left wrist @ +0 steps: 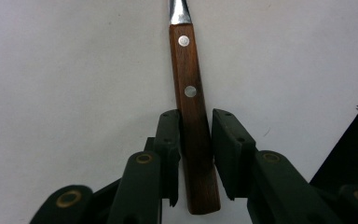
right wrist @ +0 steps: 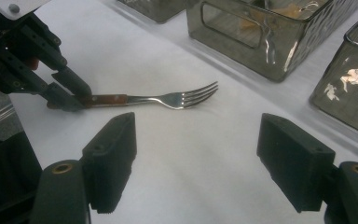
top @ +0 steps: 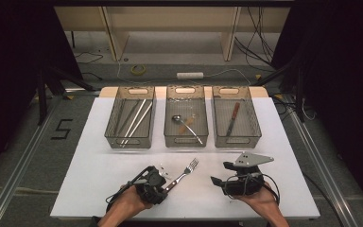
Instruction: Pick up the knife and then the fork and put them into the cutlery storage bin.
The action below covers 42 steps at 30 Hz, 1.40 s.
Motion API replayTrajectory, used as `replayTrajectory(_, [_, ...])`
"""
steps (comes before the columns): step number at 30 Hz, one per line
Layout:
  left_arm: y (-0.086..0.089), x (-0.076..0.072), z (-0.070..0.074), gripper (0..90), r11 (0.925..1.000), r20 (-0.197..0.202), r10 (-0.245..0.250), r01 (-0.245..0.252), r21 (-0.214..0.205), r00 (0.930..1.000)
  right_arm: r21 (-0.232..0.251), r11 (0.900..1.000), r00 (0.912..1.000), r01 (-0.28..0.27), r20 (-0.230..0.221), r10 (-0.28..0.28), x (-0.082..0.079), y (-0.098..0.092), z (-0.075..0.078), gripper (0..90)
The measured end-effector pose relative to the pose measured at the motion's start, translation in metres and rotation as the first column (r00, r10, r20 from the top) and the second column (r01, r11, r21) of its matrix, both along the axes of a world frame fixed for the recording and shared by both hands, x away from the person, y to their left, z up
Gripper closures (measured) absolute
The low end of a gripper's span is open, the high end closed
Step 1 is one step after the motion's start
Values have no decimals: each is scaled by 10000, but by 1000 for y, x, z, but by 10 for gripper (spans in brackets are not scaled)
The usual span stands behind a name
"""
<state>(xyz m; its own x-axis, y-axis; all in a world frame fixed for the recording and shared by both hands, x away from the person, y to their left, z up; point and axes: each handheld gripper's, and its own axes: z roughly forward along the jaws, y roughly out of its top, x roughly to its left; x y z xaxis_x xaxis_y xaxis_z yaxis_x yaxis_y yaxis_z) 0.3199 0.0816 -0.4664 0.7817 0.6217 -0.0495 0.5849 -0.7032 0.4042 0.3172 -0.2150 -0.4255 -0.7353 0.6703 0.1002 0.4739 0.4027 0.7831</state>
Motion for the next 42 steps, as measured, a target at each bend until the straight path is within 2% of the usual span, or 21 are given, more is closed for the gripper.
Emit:
replayTrajectory(5, [-2,-2,0,722,9999,126,-26,24,166,9999,9,10000,10000,17,-12,-17,0,-1,0,296])
replayTrajectory(14, [-3,-2,0,747,9997,209,-20,15,227,9998,-37,10000,10000,-38,6,38,-2,0,0,298])
replayTrajectory(24, [0,-1,1,753,9997,235,-229,228,69,9995,-67,9998,9998,-171,51,171,-2,2,0,301])
replayTrajectory(31, [2,-3,9,754,9988,352,-461,468,-175,9983,-96,9992,9992,-383,99,384,-4,8,1,303])
replayTrajectory(33, [3,-3,11,754,9982,331,-585,589,-104,9977,-124,9986,9985,-523,156,525,-5,11,1,303])
replayTrajectory(37, [3,-6,17,754,9972,481,-684,698,-270,9965,-198,9962,9961,-851,204,855,-8,20,0,304])
replayTrajectory(42, [3,-7,23,754,9958,488,-806,826,-386,9955,-449,9884,9886,-1452,346,1468,-12,34,-2,303])
